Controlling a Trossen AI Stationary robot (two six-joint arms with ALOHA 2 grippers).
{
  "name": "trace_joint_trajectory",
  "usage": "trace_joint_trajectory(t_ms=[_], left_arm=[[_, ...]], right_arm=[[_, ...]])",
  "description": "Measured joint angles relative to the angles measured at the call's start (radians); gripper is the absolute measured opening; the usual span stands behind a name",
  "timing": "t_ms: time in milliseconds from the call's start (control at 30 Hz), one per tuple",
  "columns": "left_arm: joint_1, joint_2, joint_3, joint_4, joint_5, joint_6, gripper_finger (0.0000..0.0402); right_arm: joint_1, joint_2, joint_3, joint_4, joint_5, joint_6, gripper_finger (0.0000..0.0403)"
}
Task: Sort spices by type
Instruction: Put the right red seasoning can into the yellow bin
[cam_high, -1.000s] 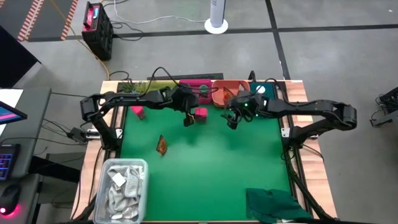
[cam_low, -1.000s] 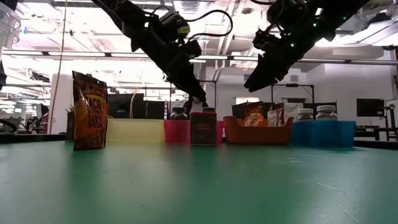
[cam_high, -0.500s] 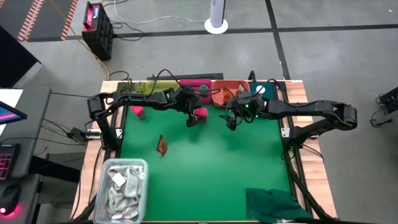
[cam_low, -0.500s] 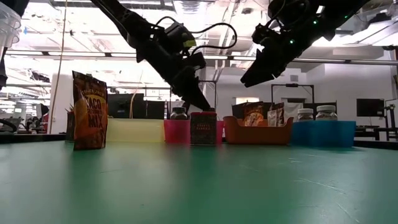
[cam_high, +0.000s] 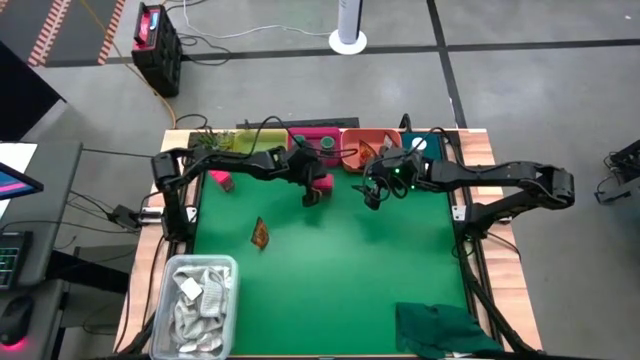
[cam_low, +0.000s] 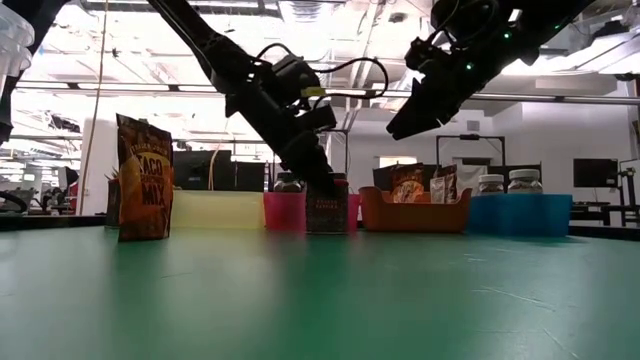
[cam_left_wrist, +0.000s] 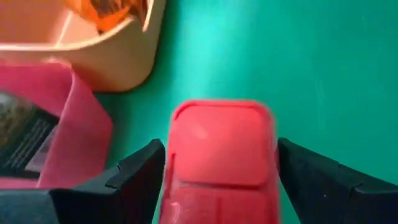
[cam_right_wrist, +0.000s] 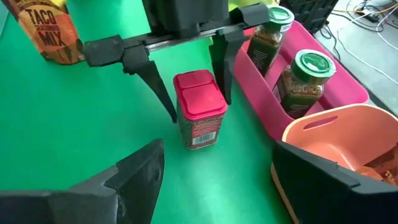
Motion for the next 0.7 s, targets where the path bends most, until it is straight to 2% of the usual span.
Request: trace_joint_trajectory(t_ms=[133, 300, 500, 700], left_arm=[[0.000, -0.003, -0.002, -0.006, -0.016, 0.003, 0.0278], [-0.002, -0.004, -0.002, -0.011, -0.066, 0.011, 0.0204], [0.009, -0.047, 0.014, -0.090, -0.080, -0.005, 0.0204], [0.039, -0.168, 0.055, -0.222, -0.106, -0.043, 0.0204]], right_arm=[[0.000, 0.000, 0.000, 0.000, 0.000, -0.004, 0.0324], [0.000, 0.000, 0.000, 0.000, 0.000, -0.008, 0.0324], [0.000, 0.000, 0.000, -0.004, 0.000, -0.012, 0.0324], [0.000, 0.001, 0.000, -0.007, 0.000, -0.016, 0.0324]])
